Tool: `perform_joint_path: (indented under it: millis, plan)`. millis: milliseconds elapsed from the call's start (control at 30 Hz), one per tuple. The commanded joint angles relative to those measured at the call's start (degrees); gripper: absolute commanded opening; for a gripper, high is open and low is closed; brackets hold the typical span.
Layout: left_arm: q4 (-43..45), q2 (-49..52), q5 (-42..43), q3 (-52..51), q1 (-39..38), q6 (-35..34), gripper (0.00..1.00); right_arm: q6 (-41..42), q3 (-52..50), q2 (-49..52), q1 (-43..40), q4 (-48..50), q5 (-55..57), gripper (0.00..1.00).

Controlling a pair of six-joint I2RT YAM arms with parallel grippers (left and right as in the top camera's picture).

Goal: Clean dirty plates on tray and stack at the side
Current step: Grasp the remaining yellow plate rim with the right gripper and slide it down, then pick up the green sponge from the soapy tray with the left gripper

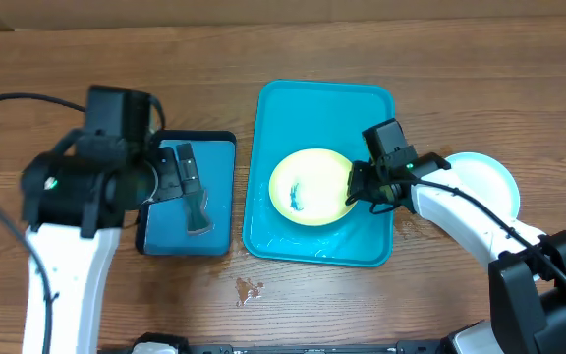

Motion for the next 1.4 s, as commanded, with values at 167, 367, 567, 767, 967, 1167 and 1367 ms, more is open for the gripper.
perform_joint_path:
  millis: [167,367,567,767,967,1167,1367]
  plan:
    - [6.7,4.0,-0.8,-10.9,2.5,-2.5,1.0,-9.0,2.6,-4.7,0.0,-4.2,-3.1,0.36]
    - [14.3,8.3,2.4,-18.3,4.7,-0.5,1.0,-9.7,5.1,-14.5,-0.2,-11.4,-2.8,0.36]
    - [21.3,16.9,6.1,-23.8,4.8,2.9,0.96,-9.7,5.1,-21.3,-0.2,-14.6,-2.8,0.37]
    - [23.8,27.3,6.1,-24.2,4.8,4.8,0.48,-10.3,4.9,-21.6,-0.2,-17.8,-2.3,0.37]
    - [25.9,34.6,8.2,-24.2,4.8,3.7,0.24,-10.6,4.9,-21.6,-0.2,-18.3,-1.9,0.37]
    - [26.6,34.3,12.5,-22.9,4.8,3.8,0.04,-10.6,4.9,-21.6,-0.2,-18.3,-1.9,0.37]
    - [20.7,29.7,10.4,-14.8,4.8,4.7,0.04,-10.6,4.9,-21.6,-0.2,-18.4,-1.3,0.36]
